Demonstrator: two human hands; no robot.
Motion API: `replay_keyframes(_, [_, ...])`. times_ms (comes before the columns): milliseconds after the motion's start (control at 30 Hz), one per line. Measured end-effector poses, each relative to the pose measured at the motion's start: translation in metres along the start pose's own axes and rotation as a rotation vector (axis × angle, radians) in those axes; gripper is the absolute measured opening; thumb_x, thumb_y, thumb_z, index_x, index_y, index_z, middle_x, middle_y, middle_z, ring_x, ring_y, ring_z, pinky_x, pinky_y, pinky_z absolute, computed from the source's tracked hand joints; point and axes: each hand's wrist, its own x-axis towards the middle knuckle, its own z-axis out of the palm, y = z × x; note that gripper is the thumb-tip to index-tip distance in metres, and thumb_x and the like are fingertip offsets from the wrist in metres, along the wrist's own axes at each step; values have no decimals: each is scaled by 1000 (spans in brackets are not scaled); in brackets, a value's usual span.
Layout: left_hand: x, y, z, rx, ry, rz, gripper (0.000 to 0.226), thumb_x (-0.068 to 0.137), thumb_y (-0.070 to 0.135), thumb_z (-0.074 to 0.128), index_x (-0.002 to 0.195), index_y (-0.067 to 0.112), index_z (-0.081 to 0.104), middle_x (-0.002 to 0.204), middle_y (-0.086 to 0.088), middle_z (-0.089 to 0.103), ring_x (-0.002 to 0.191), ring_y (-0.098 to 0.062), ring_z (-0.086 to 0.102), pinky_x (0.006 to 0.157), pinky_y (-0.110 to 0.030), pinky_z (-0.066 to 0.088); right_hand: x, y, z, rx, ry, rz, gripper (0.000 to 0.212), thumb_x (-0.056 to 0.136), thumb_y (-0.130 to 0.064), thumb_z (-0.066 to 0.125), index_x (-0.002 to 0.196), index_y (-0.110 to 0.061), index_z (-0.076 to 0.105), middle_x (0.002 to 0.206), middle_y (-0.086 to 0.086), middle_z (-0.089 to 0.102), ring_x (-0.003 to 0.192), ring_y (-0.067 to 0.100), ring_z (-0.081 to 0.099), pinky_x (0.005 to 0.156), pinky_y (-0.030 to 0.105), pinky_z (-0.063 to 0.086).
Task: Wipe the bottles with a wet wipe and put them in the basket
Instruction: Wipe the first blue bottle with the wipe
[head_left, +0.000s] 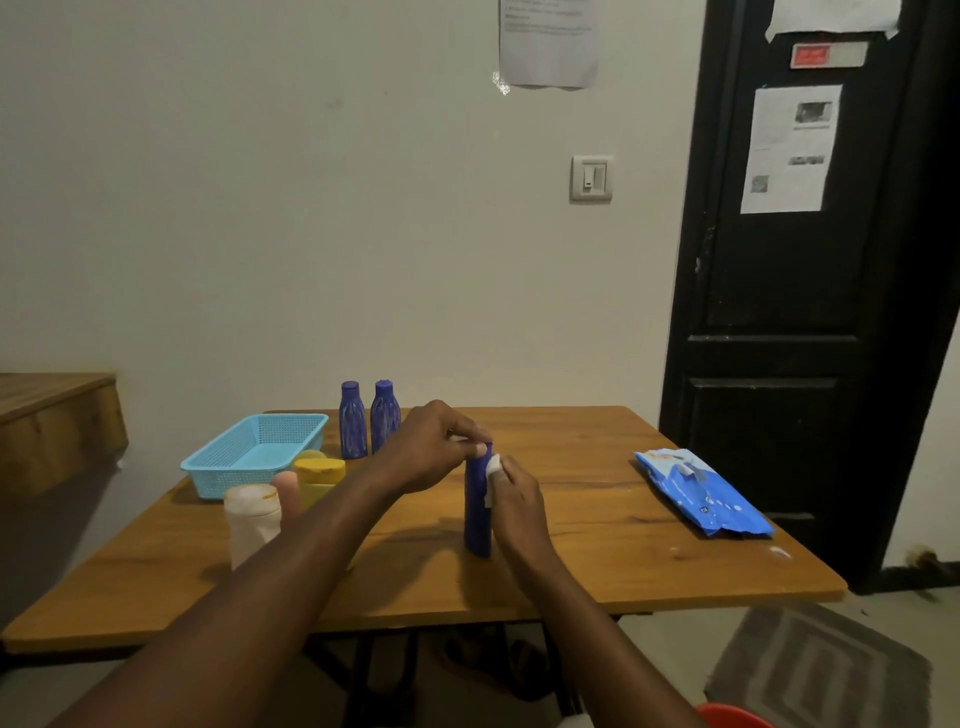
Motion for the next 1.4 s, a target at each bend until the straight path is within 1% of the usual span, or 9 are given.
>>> replay_keyframes(167, [2,-2,1,-15,11,0,24,95,12,70,118,14,76,125,-3,73,118,-13,64,100,-30,50,-26,17,0,-108,-56,-17,24,108,-29,42,120,-20,60,103,0,66,94,18,63,84,39,55])
replay_keyframes(267, [2,-3,2,-31,16,1,23,95,11,70,116,14,77,123,-2,74,114,-10,65,101,-31,52,-39,17,11,-123,-55,-36,57,108,-40,40,160,-29,20,139,-4,56,116,12,57,94,29,52])
replay_keyframes(400, [2,-3,2,-28,17,17,22,95,10,70,115,14,78,122,-1,74,110,-9,66,93,-20,52,-26,-1,17,-83,-83,-20,79,99,-40,42,162,-27,-5,162,4,33,139,24,43,106,34,44])
replay_keyframes(567, [1,-3,2,-27,2,27,24,97,8,67,118,14,76,123,-1,74,110,-11,68,97,-31,55,-2,-9,8,-55,-105,25,42,100,-36,43,137,-18,49,123,7,61,105,21,57,85,30,48])
replay_keyframes(633, [1,-4,2,-18,0,21,25,97,8,66,120,14,75,125,-1,73,114,-12,67,100,-32,55,-4,-3,4,-52,-123,49,18,105,-32,44,114,-20,55,97,7,62,84,18,55,73,29,46])
replay_keyframes(800, [0,-3,4,29,12,21,25,98,11,65,121,15,74,127,0,71,115,-9,63,100,-29,52,-28,24,0,-137,-152,95,12,104,-32,50,108,-23,57,92,-2,64,82,9,61,75,28,51])
replay_keyframes(967, [-4,-1,7,34,49,36,25,95,19,71,119,15,75,126,1,72,108,-6,64,94,-24,51,-46,35,18,-184,-73,102,57,89,-34,62,140,-19,41,132,6,59,108,13,61,83,29,55])
replay_keyframes(1167, [-5,0,14,-18,127,33,24,89,23,78,111,12,79,114,2,75,97,-5,69,89,-24,57,-44,16,29,-173,-68,31,98,94,-18,63,162,-26,-7,170,-3,9,151,20,28,105,27,42])
replay_keyframes(1400, [-1,-1,12,-13,120,16,19,91,21,76,108,14,80,112,0,77,99,-10,71,89,-26,57,9,17,21,-78,-102,49,82,81,-19,76,148,-35,32,138,-7,53,124,19,56,96,35,56])
